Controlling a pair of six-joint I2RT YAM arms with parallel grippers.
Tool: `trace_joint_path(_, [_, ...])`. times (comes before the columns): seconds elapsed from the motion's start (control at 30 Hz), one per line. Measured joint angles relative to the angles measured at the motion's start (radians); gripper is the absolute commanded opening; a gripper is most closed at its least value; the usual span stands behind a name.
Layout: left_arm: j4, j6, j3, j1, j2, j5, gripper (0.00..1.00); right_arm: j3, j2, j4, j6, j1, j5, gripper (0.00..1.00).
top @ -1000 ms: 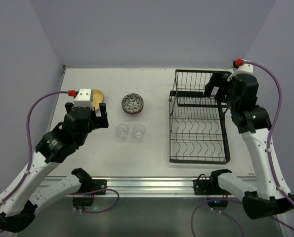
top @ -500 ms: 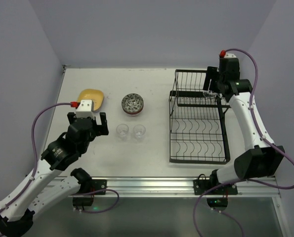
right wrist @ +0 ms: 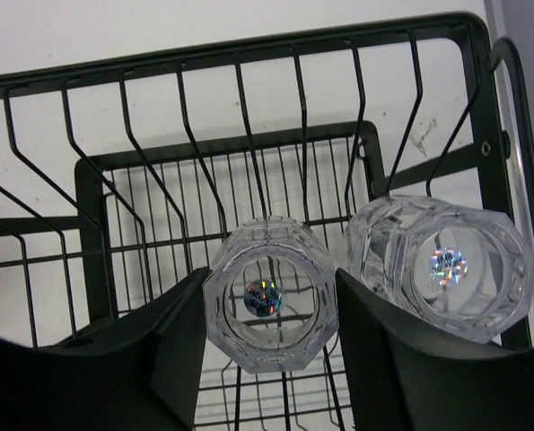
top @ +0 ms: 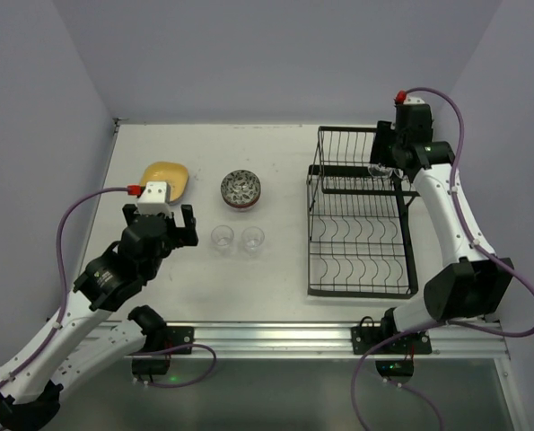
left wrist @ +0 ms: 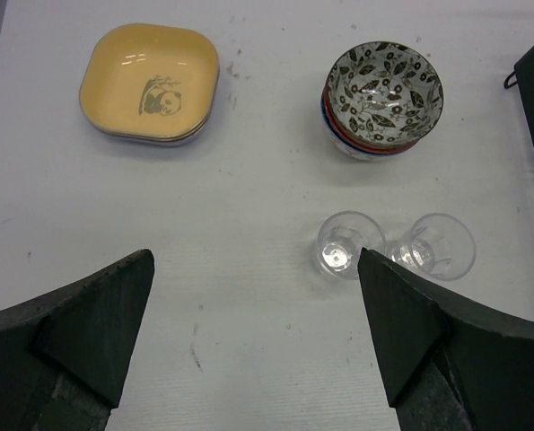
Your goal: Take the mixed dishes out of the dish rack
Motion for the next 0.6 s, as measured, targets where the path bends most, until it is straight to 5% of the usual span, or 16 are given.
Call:
trace_joint_path(0.07, [0.0,0.0,0.0,0.0,0.0,0.001,1.0,0.0,0.005,0.009,0.0,0.0,-0.011,0.51])
trace_joint_path(0.2, [0.0,0.0,0.0,0.0,0.0,0.002,1.0,0.0,0.005,0.007,-0.002,0.001,-0.03,0.22])
trace_joint_path(0.43, [0.009,0.0,0.0,0.0,-0.016,0.021,1.0,-0.004,-0.026,0.021,-0.003,0.041,-0.104,0.0])
trace_joint_path(0.6, [0.069,0.0,0.0,0.0,-0.048,0.149,1.0,-0.092,-0.237,0.145,0.038,0.061,-0.276,0.0])
